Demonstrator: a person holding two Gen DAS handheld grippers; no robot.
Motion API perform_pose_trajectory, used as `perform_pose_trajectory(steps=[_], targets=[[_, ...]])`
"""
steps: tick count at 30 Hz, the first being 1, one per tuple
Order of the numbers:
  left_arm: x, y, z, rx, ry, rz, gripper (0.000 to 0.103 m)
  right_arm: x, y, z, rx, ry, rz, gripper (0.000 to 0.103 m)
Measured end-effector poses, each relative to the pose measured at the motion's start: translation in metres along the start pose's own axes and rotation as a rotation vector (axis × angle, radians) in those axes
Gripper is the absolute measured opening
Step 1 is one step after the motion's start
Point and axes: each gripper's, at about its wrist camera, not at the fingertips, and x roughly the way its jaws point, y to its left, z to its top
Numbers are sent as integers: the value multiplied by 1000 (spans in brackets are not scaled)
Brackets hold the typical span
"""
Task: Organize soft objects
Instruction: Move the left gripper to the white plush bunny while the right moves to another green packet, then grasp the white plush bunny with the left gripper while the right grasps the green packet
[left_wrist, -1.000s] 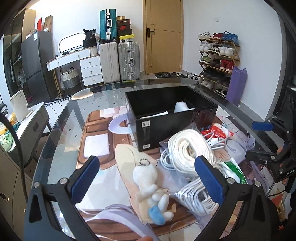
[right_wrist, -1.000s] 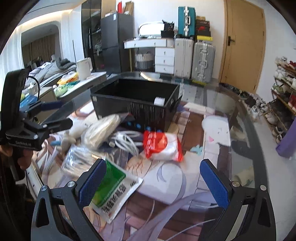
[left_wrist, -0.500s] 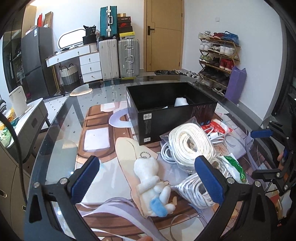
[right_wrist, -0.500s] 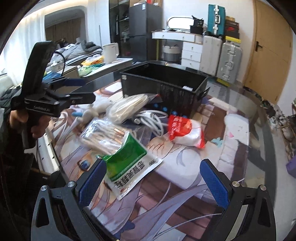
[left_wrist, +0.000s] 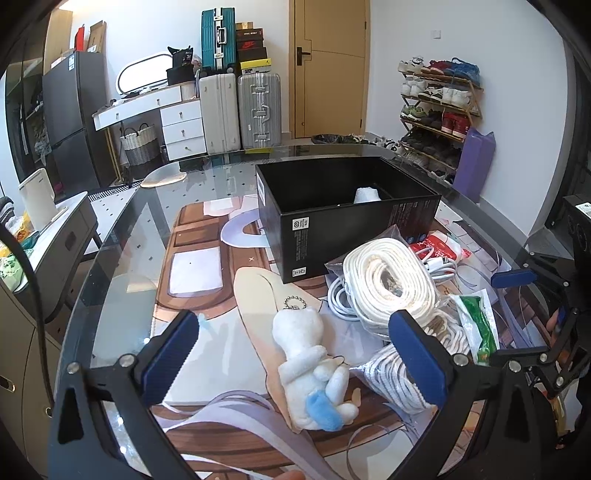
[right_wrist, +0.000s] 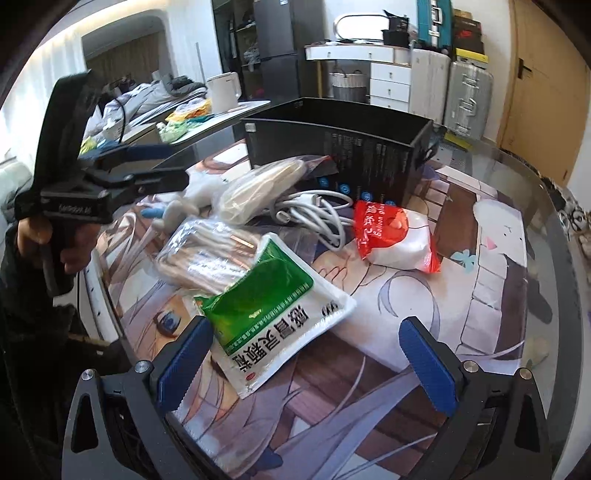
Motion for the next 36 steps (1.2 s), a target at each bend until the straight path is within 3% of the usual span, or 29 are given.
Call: perform_pose_trajectory(steps=[6, 17, 24, 29, 33, 36], targets=[[1, 1, -1, -1, 3, 0, 103, -3, 10, -1, -50, -6, 32, 102], [3, 2, -1, 1, 6, 2, 103, 18, -4, 6, 47, 35, -79, 102], [4, 3, -2, 0, 7, 2, 103, 11, -18, -3, 24, 76, -120, 102], [6, 4, -4, 2, 15, 8, 103, 2, -34, -10, 64, 103, -116, 102], [8, 5, -5, 6, 26, 12, 103, -6, -41, -7, 138, 69, -42, 102], [10, 4, -5, 17, 44, 15, 103, -4, -41, -2, 158, 57, -75, 102]])
